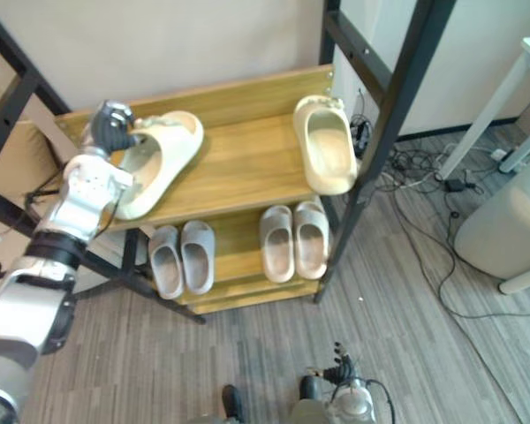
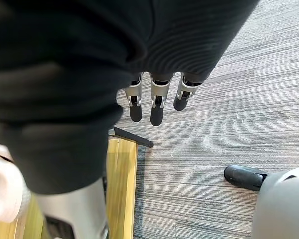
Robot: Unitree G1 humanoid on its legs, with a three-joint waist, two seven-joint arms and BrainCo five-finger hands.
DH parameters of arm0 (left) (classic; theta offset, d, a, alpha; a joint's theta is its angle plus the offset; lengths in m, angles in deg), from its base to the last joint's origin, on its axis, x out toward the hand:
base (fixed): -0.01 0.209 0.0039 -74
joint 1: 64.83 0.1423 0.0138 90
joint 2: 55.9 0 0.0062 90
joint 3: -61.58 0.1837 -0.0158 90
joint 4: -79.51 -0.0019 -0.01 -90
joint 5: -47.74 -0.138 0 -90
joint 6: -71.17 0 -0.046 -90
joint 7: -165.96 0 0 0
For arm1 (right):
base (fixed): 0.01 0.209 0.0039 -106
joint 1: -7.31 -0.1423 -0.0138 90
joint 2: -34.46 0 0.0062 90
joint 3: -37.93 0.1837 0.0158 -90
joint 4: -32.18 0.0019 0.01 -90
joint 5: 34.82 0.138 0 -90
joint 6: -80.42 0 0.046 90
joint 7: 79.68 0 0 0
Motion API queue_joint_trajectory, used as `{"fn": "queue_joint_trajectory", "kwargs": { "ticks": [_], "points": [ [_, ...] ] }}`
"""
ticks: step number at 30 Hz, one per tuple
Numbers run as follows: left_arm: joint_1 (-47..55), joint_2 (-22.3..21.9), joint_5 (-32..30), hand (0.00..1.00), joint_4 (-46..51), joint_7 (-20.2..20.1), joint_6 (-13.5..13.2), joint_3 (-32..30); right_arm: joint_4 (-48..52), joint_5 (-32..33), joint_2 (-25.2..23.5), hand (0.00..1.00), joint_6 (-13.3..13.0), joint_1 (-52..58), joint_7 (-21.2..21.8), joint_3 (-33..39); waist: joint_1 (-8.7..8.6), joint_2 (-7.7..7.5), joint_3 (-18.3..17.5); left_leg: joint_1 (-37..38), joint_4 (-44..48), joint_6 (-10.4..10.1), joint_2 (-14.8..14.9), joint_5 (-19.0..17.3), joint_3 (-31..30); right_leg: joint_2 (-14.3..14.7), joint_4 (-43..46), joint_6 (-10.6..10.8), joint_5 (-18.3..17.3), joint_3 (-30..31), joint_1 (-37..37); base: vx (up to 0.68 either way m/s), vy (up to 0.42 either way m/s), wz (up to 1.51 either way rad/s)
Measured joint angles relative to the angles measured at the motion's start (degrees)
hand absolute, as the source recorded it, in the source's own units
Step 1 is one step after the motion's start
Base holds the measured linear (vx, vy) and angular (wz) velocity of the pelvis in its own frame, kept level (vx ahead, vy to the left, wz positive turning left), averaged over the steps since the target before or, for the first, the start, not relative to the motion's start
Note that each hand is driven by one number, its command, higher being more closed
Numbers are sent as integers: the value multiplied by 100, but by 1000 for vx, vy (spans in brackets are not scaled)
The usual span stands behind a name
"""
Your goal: Organize the slippers on the shoe rack
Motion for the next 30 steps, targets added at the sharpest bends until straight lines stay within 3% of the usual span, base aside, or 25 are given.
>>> {"fn": "queue_joint_trajectory", "kwargs": {
  "ticks": [12, 23, 24, 30],
  "points": [
    [-319, -419, 102, 100, -15, 9, 6, 135, 187, 166, 36, 0, -1, -60, -39, 5, -244, 127, 211, -31, 0, -19, 18, -13, 132, 17, -1, -3, 2, 111, -96, 16, -3, -5],
    [-626, -709, 113, 100, -260, 91, 67, 130, 194, 212, 117, 0, 0, -50, -49, 233, -279, 257, 304, -137, 0, -33, 32, -22, 182, 13, 0, -7, 5, 173, -236, 8, -2, -3],
    [-698, -776, 119, 0, -260, 139, 70, 128, 194, 212, 146, 0, 1, -50, -48, 230, -280, 261, 309, -200, 1, -32, 40, -21, 170, 18, 1, -12, 12, 168, -291, 0, 0, 0],
    [-756, -929, 220, 0, -238, 268, 70, 47, 179, 213, 232, 0, 42, 130, -56, 233, -305, 261, 309, -224, 2, -28, 38, -19, 162, 25, 0, -16, 17, 219, -315, 9, -4, -1]
  ]
}}
